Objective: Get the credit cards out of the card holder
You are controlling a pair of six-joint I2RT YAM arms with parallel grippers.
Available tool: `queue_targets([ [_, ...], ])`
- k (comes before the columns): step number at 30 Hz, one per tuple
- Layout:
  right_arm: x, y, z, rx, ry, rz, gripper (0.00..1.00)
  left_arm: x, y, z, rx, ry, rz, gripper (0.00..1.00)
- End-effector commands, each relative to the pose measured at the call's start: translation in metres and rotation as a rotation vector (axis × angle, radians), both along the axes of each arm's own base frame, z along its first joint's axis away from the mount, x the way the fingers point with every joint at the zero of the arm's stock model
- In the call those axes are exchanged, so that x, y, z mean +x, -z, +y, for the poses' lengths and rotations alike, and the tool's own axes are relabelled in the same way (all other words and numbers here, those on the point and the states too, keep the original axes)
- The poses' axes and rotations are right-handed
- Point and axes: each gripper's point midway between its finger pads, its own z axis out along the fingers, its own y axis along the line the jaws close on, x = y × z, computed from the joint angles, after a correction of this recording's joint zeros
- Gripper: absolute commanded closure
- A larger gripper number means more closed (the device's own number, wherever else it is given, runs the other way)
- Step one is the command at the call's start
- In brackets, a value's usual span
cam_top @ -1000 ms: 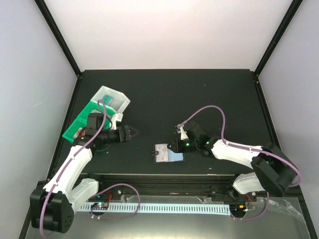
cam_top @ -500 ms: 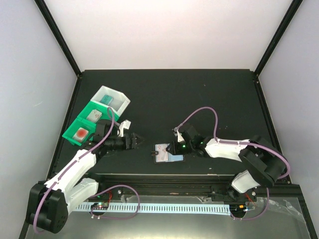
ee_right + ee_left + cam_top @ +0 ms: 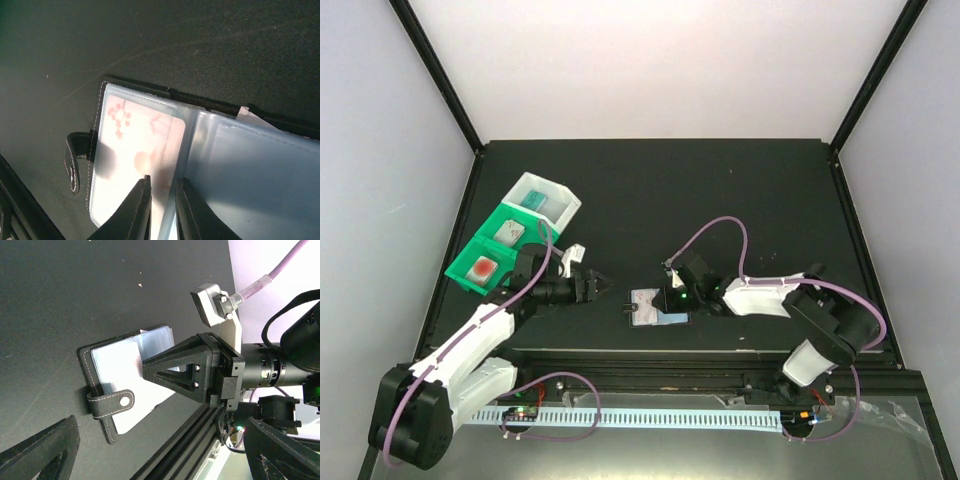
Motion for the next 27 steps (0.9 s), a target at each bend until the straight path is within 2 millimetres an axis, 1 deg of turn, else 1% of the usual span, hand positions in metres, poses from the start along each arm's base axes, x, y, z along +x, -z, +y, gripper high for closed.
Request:
queue_targets([
  [1,-0.002,0.011,-0.004,-0.051,0.008,-0.009,0.84,0.003,-0.013,-0.008,-0.046,-0.006,-0.036,0.08],
  [5,-0.002,0.013,-0.012,-0.077,0.019,-0.024,0.88,0.002,-0.019,-0.016,-0.072,-0.003,-0.046,0.08],
  [10,-0.003,0.019,-0.021,-0.09,0.043,-0.043,0.94,0.004,-0.017,-0.023,-0.065,-0.003,-0.048,0.05],
  [15,-0.005,0.025,-0.022,-0.079,0.049,-0.032,0.99,0.002,-0.019,-0.034,-0.08,0.014,-0.045,0.03],
  [20,-0.008,0.024,-0.018,-0.036,0.05,-0.018,0.99,0.008,-0.02,-0.043,-0.109,0.009,-0.033,0.01],
  [23,-0.01,0.022,-0.015,-0.005,0.053,-0.009,0.99,0.01,-0.017,-0.051,-0.123,0.016,-0.02,0.01],
  [27,-0.01,0.019,-0.012,0.022,0.057,-0.006,0.99,0.017,-0.007,-0.06,-0.13,0.03,-0.018,0.01],
])
